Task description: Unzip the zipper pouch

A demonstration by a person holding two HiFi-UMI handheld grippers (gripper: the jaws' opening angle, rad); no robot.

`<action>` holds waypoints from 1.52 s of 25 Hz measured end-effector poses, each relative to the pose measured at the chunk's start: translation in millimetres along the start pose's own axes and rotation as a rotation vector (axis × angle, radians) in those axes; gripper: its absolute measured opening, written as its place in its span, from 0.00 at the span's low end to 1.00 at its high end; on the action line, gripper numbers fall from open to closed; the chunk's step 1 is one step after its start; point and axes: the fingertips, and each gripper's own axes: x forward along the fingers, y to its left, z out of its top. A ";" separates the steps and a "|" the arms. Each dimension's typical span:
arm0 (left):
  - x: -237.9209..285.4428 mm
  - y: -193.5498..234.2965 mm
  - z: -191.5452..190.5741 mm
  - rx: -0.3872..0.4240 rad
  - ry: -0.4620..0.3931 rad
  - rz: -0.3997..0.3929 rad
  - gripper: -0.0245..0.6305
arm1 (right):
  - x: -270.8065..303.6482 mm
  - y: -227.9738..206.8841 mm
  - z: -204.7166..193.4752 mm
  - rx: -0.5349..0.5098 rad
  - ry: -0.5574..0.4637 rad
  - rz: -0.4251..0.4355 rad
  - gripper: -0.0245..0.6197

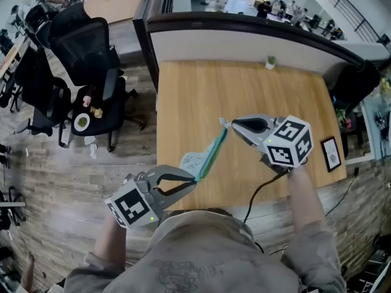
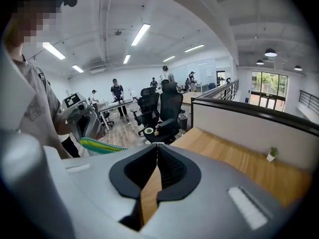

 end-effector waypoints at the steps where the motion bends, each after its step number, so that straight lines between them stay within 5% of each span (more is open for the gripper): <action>1: -2.4 4.2 -1.0 -0.009 -0.008 0.016 0.06 | -0.2 -1.5 -2.1 0.017 -0.006 0.002 0.05; 6: -14.5 23.0 -9.7 -0.051 0.002 0.071 0.06 | 4.9 -1.3 -10.3 0.047 -0.007 -0.007 0.05; 10: -20.4 37.9 -7.1 -0.195 -0.055 0.152 0.06 | 8.9 2.8 -12.9 0.038 -0.008 -0.024 0.06; 13: -27.6 50.4 -10.2 -0.221 -0.075 0.207 0.06 | 8.1 3.4 -11.5 0.053 -0.033 -0.040 0.06; 19: -43.2 70.9 0.3 -0.256 -0.098 0.309 0.06 | -13.8 7.0 16.0 0.121 -0.180 -0.025 0.06; 22: -60.0 88.1 12.8 -0.267 -0.127 0.424 0.06 | -33.5 8.1 41.1 0.129 -0.285 -0.061 0.06; 27: -99.3 119.2 41.1 -0.201 -0.223 0.677 0.06 | -75.1 11.1 80.3 0.051 -0.458 -0.241 0.06; 31: -121.2 133.7 61.7 -0.147 -0.270 0.805 0.06 | -106.3 16.8 98.8 -0.026 -0.566 -0.403 0.06; 38: -143.4 138.8 78.3 -0.071 -0.272 0.962 0.06 | -141.7 38.2 107.0 -0.037 -0.689 -0.493 0.06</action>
